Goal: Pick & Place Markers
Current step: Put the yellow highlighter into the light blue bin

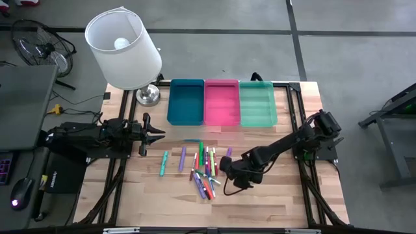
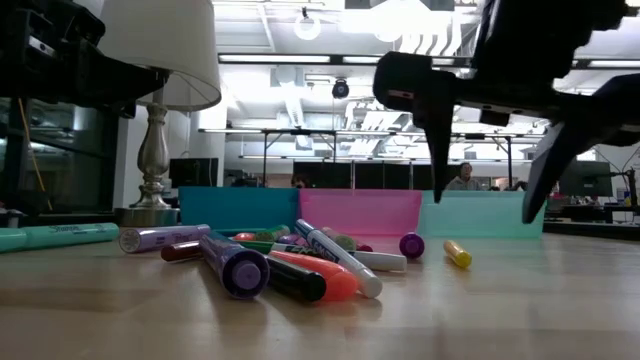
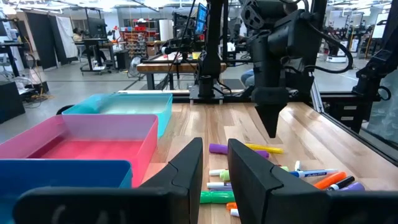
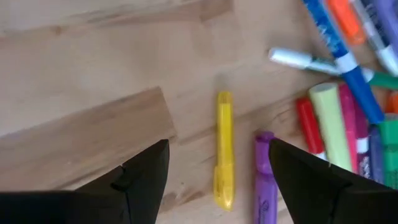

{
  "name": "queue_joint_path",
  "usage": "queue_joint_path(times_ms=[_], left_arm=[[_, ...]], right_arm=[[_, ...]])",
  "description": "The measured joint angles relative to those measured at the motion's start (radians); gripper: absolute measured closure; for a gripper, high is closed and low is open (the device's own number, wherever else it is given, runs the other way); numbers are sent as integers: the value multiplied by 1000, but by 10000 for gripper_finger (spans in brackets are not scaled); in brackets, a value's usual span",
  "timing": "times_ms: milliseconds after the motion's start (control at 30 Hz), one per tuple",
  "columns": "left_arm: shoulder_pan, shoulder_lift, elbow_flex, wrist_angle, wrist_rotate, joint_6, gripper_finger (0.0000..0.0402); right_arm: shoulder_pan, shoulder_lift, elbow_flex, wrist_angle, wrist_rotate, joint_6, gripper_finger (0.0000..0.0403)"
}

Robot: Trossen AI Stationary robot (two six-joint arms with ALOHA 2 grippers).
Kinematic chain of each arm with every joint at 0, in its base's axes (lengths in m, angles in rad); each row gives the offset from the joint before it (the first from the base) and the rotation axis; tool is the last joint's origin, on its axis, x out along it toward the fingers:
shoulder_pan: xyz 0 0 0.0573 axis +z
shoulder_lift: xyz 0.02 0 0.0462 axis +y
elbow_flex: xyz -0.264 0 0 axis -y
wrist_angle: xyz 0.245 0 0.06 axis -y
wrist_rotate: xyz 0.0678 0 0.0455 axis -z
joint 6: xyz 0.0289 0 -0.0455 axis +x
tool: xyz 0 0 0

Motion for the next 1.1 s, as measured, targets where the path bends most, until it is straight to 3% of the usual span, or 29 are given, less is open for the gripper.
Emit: queue_joint_path(times_ms=[433,1100], left_arm=[[0,0,0,0,0,0,328],[0,0,0,0,0,0,328]], right_arm=[[-65,0,0,3,-13,-1,140],[-64,85,-1,6,-39,27,140]])
